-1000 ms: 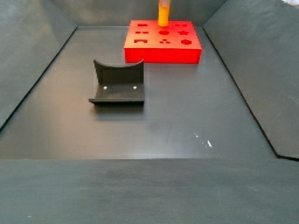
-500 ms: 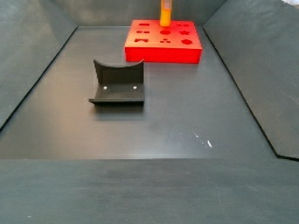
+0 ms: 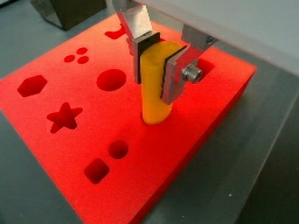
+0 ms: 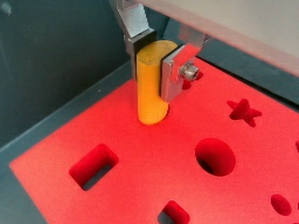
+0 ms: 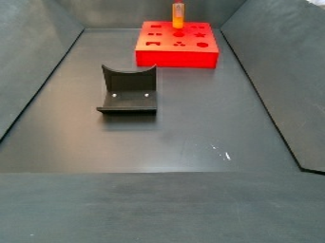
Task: Insert the oval object.
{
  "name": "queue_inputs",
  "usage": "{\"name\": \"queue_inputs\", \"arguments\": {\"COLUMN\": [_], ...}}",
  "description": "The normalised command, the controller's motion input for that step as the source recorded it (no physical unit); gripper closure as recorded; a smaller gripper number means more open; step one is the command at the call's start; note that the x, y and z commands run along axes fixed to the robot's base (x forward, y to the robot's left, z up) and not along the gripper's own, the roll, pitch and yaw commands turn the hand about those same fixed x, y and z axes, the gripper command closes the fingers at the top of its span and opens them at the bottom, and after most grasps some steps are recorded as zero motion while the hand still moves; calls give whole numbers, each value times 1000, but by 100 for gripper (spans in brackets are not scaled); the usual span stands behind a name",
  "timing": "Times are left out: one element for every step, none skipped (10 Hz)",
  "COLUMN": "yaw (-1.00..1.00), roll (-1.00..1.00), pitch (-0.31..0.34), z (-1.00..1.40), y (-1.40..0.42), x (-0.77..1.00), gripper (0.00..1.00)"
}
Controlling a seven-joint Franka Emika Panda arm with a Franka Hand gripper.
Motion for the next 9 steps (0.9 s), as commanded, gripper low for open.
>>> {"name": "queue_inputs", "arguments": {"yaw": [309,189,0,0,26,0,0,0,0], "roll": [260,0,-267,-346,-300,-280,-243,-114,0], "pitch": [229,127,0,-34,-61,-99,-111,-74,0], "z": [-243,-354,-420,-480,-560,-549,-560,-303,0], "y": [-120,9,346,417,354,260,209,94,0], "x": [323,300,91,217,251,246,229,154,0], "gripper": [100,100,100,100,100,100,100,100,100]}}
